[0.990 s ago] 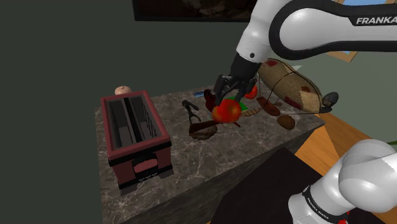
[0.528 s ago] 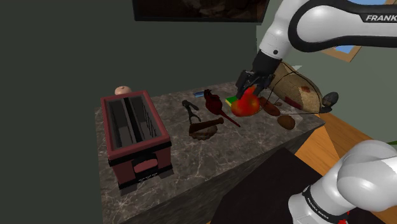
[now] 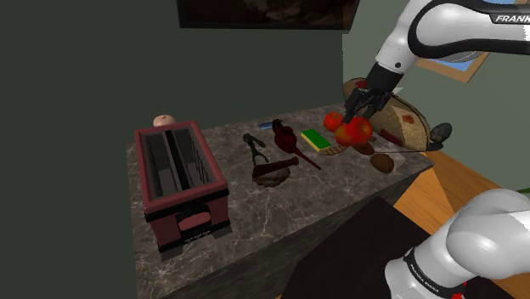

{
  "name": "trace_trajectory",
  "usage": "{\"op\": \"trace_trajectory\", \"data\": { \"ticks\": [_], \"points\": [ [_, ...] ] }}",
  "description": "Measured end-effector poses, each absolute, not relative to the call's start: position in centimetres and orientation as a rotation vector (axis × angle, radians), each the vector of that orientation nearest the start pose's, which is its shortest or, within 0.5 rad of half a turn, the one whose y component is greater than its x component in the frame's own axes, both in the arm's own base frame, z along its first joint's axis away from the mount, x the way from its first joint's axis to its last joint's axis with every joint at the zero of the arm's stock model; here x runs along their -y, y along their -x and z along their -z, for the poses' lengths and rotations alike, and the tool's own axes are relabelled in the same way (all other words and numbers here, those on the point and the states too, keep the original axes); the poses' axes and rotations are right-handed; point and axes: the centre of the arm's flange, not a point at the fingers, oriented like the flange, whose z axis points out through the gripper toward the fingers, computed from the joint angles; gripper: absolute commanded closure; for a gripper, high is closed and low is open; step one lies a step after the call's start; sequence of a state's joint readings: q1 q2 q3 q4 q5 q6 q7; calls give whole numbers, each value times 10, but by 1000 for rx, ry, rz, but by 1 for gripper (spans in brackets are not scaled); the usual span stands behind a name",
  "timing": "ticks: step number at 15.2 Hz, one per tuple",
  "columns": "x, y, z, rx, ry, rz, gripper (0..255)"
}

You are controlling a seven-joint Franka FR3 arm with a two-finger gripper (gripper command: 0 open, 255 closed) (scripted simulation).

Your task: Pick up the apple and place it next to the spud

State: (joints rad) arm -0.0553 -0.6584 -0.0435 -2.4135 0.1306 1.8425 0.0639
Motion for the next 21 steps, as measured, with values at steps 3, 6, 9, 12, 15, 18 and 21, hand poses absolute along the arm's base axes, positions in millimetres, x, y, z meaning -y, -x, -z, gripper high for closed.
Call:
{"op": "trace_trajectory", "data": {
  "ticks": [3,6,9,12,15,18,21],
  "points": [
    [64,-357,-544,-272,2974,133,255],
    [102,-355,-545,-272,2974,133,255],
    [142,-352,-544,-272,2974,133,255],
    [185,-345,-547,-269,2970,136,255],
    [200,-344,-535,-268,2972,136,255],
    [199,-343,-531,-263,2977,172,255],
    [198,-342,-529,-260,2977,209,255]
  ]
}}
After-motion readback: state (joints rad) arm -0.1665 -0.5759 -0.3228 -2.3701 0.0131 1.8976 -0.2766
